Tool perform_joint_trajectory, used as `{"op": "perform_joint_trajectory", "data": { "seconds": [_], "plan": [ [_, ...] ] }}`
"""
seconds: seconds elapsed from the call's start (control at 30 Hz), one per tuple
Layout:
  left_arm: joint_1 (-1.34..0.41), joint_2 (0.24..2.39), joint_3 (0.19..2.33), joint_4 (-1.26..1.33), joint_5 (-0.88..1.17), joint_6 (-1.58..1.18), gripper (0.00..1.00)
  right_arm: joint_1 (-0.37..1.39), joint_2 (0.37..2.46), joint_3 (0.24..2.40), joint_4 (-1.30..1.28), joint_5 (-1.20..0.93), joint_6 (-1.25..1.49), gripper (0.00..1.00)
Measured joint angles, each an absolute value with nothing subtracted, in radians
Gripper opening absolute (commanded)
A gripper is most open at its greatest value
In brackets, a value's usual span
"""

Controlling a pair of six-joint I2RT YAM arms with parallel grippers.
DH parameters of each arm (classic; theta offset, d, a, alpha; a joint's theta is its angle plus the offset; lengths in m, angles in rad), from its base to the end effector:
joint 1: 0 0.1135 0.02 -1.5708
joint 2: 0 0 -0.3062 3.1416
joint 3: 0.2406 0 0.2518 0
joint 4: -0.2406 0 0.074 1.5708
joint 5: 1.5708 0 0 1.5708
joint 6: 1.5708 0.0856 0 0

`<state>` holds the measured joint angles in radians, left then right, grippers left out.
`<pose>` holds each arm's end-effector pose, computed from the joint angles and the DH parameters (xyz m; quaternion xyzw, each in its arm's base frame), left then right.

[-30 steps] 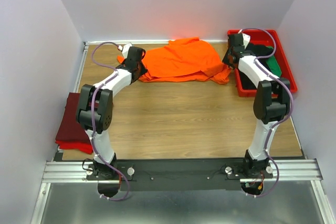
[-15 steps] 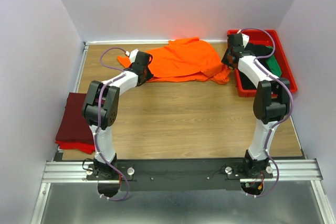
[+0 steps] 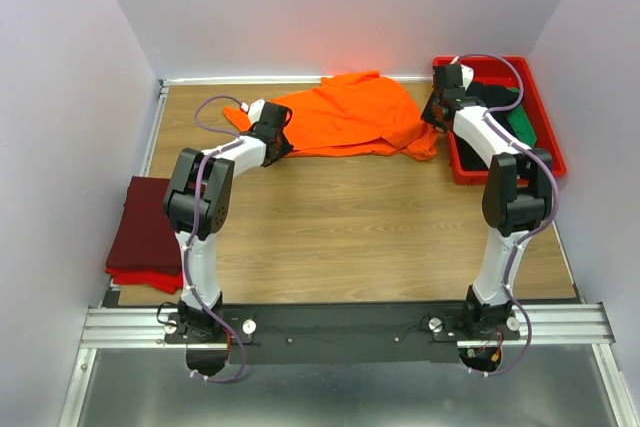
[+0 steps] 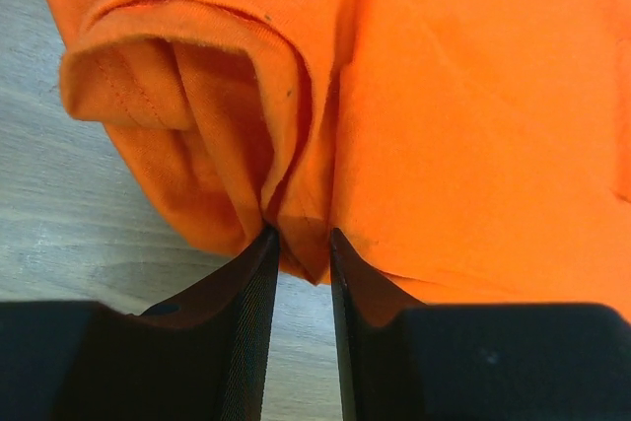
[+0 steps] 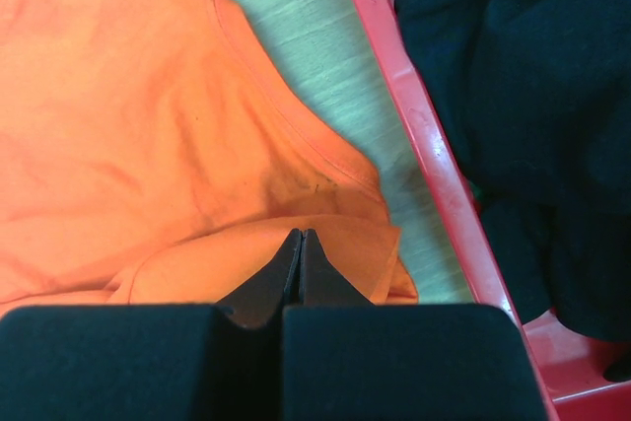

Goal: Fold and stack the t-shirts

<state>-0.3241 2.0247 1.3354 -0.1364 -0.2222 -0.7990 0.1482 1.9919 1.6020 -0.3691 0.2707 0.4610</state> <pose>0.4685 -0.1375 0.1637 -0.2570 0.8902 -0.1052 0.3612 0.5055 0.0523 0.2478 0.1944 0.8909 -0.0009 0.4104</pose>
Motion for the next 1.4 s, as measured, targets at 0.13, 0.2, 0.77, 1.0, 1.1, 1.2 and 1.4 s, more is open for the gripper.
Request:
{"op": "perform_joint_trajectory", "data": {
  "seconds": [0.13,0.2,0.77,1.0,1.1,1.2,1.4],
  "plan": [
    [-0.324,2.027,1.335,-0.128,-0.215,-0.799,0.31,0.148,1.992,1.602,-0.369,0.270,0.461,0.00],
    [-0.324,2.027,1.335,-0.121,-0.210,-0.800,0.24,0.148,1.992,1.602,-0.369,0.270,0.461,0.01],
    [-0.323,1.890,1.271,-0.099,-0.167,-0.801,0.00,0.147,1.964,1.577,-0.367,0.263,0.469,0.00],
    [-0.293,1.692,1.114,-0.100,-0.127,-0.794,0.00,0.143,1.798,1.435,-0.369,0.241,0.488,0.00],
    [-0.267,1.568,1.001,-0.116,-0.114,-0.786,0.00,0.143,1.686,1.343,-0.360,0.221,0.500,0.00],
    [-0.236,1.433,0.891,-0.130,-0.103,-0.777,0.00,0.143,1.558,1.223,-0.361,0.185,0.519,0.00],
    [-0.150,1.221,0.712,-0.162,-0.065,-0.747,0.00,0.142,1.273,0.933,-0.364,0.095,0.561,0.01]
  ]
}}
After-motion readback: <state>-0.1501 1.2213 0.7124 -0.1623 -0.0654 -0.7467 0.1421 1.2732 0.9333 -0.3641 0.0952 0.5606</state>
